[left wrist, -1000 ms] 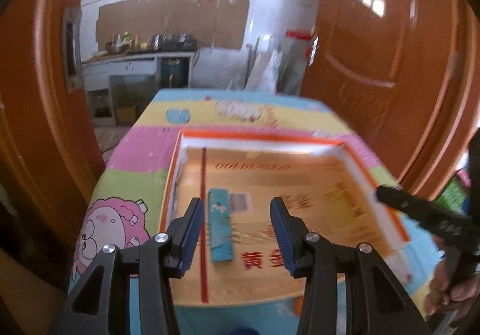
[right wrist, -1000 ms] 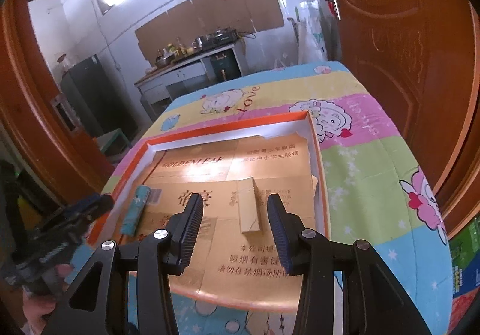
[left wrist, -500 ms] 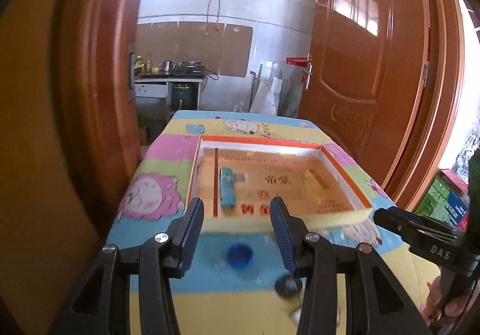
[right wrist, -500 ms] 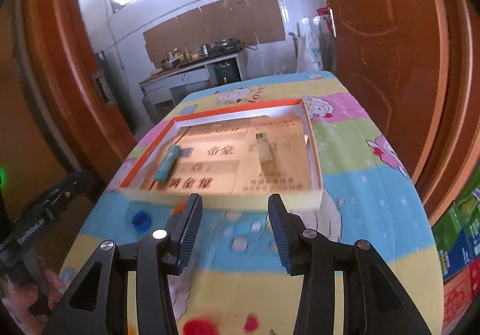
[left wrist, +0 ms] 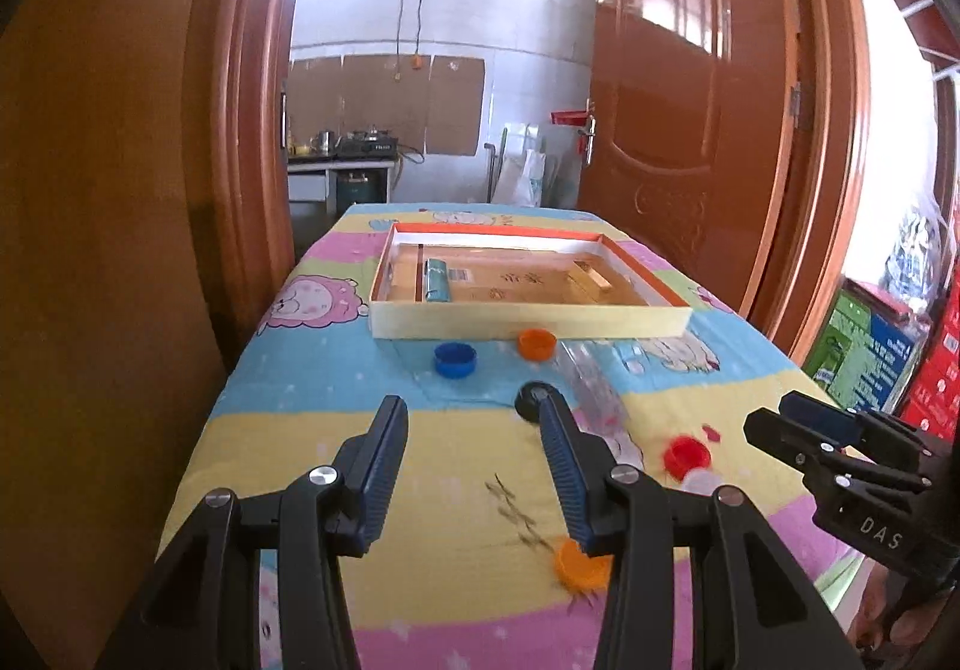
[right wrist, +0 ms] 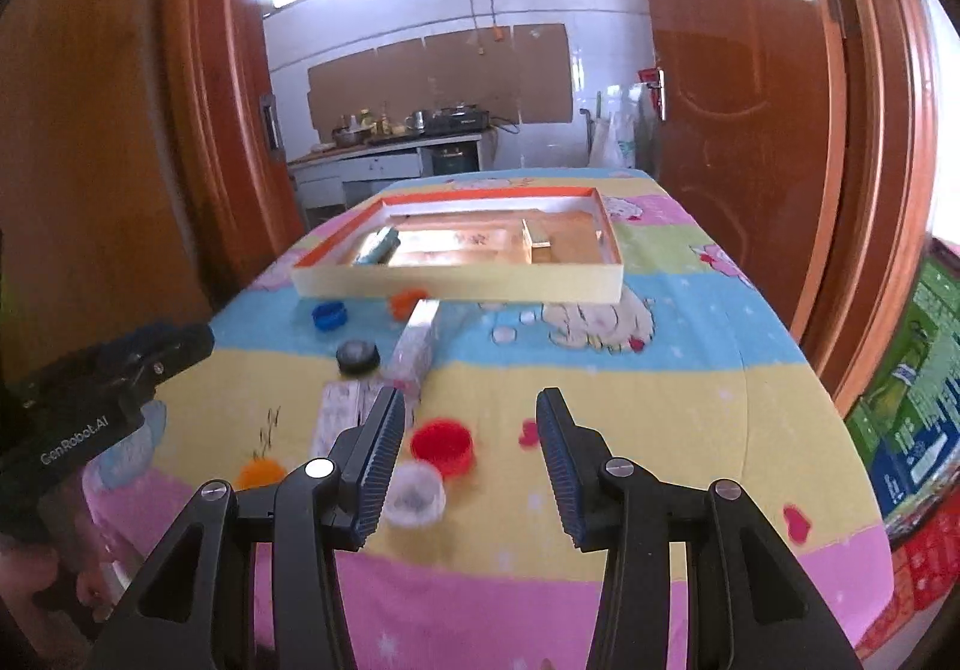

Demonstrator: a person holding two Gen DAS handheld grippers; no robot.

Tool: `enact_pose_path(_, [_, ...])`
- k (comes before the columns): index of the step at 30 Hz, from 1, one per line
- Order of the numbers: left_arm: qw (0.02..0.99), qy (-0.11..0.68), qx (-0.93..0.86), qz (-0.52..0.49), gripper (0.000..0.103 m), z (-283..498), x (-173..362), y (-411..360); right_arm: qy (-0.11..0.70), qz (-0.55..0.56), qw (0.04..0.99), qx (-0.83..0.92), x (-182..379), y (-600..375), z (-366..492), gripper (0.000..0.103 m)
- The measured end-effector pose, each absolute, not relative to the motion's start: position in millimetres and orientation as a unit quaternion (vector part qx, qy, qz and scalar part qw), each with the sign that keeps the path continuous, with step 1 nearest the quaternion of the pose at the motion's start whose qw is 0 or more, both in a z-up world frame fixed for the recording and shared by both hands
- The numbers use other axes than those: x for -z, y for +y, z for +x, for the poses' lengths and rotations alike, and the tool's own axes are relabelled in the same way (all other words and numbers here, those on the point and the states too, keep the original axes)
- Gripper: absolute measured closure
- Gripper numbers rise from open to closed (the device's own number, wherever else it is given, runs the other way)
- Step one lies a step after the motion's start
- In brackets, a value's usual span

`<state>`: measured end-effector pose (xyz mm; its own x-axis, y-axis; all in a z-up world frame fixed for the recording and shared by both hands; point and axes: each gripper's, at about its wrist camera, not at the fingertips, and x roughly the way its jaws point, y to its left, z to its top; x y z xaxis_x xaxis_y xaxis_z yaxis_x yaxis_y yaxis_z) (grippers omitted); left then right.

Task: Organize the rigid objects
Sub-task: 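Withdraw both tools from the tray back toward the remaining caps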

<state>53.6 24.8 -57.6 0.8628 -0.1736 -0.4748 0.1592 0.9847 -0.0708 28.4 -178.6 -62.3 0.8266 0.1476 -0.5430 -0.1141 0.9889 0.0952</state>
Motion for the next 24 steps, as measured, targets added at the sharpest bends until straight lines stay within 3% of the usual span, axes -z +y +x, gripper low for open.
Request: enact_pose_path(24, [0.942, 0.295, 0.160, 0.027, 0.057, 27.6, 104.7, -13.0, 0.325, 0.003, 0.941, -0.094, 103.9, -170.7, 8.6, 0.056])
